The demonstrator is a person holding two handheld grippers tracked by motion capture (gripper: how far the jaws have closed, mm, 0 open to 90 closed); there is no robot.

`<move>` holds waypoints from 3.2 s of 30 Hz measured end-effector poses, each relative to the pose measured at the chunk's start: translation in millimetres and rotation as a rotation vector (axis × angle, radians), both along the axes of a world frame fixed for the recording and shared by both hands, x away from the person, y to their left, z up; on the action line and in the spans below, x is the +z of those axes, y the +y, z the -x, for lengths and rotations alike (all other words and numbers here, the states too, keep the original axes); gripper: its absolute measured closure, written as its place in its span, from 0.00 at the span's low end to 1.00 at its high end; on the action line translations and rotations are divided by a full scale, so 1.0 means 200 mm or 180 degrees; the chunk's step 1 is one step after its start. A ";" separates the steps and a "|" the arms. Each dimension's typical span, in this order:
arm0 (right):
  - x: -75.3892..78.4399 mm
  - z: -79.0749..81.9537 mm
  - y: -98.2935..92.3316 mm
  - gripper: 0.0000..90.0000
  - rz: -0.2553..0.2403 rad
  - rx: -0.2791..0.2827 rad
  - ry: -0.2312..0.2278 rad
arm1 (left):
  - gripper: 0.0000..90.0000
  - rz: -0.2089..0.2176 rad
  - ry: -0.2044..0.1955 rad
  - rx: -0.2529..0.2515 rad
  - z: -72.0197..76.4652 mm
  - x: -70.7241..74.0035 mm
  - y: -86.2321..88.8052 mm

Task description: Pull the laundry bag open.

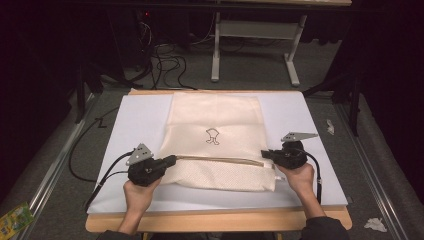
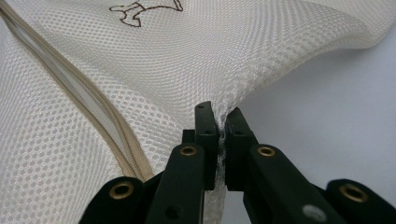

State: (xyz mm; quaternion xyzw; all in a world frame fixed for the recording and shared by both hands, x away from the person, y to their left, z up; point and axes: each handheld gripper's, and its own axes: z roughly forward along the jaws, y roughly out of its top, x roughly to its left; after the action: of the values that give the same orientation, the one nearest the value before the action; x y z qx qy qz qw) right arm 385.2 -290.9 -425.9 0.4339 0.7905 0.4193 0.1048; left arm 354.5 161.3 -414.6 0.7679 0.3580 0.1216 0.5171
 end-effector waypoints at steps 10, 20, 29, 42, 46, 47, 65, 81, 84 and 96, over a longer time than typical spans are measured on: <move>0.00 0.00 0.00 0.98 0.0002 -0.0004 -0.0016 | 0.97 0.0000 -0.0001 0.0003 0.00 0.00 0.00; 0.01 0.00 -0.02 0.98 -0.0012 -0.0034 -0.0023 | 0.97 -0.0004 -0.0020 0.0036 0.00 0.00 0.00; 0.00 0.01 -0.06 0.98 -0.0046 -0.0107 -0.0027 | 0.97 0.0038 -0.0021 0.0068 0.00 0.00 0.03; 0.00 0.01 -0.07 0.98 -0.0045 -0.0140 -0.0018 | 0.97 0.0025 -0.0019 0.0106 -0.01 0.01 0.05; 0.00 0.01 -0.09 0.98 -0.0051 -0.0166 -0.0030 | 0.97 0.0006 -0.0047 0.0156 0.00 0.01 0.06; 0.00 0.01 -0.09 0.98 -0.0045 -0.0180 -0.0021 | 0.97 0.0020 -0.0032 0.0141 0.00 0.01 0.07; 0.01 0.01 -0.12 0.98 -0.0051 -0.0199 -0.0045 | 0.97 0.0036 -0.0016 0.0166 -0.01 0.01 0.08; 0.00 0.00 -0.16 0.98 -0.0061 -0.0331 -0.0043 | 0.97 0.0006 -0.0030 0.0278 -0.03 0.02 0.12; 0.00 0.00 -0.18 0.98 -0.0075 -0.0355 -0.0045 | 0.97 0.0006 -0.0034 0.0314 -0.03 0.02 0.14; 0.00 -0.03 -0.19 0.98 0.0112 -0.0435 -0.0047 | 0.97 -0.0112 -0.0049 0.0381 -0.04 0.00 0.12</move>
State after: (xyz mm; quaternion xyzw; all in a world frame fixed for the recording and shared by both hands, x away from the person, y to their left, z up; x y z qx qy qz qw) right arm 391.6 -328.3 -425.9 0.4819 0.7655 0.4004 0.1466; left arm 363.4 185.4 -414.9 0.7531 0.3971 0.1645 0.4981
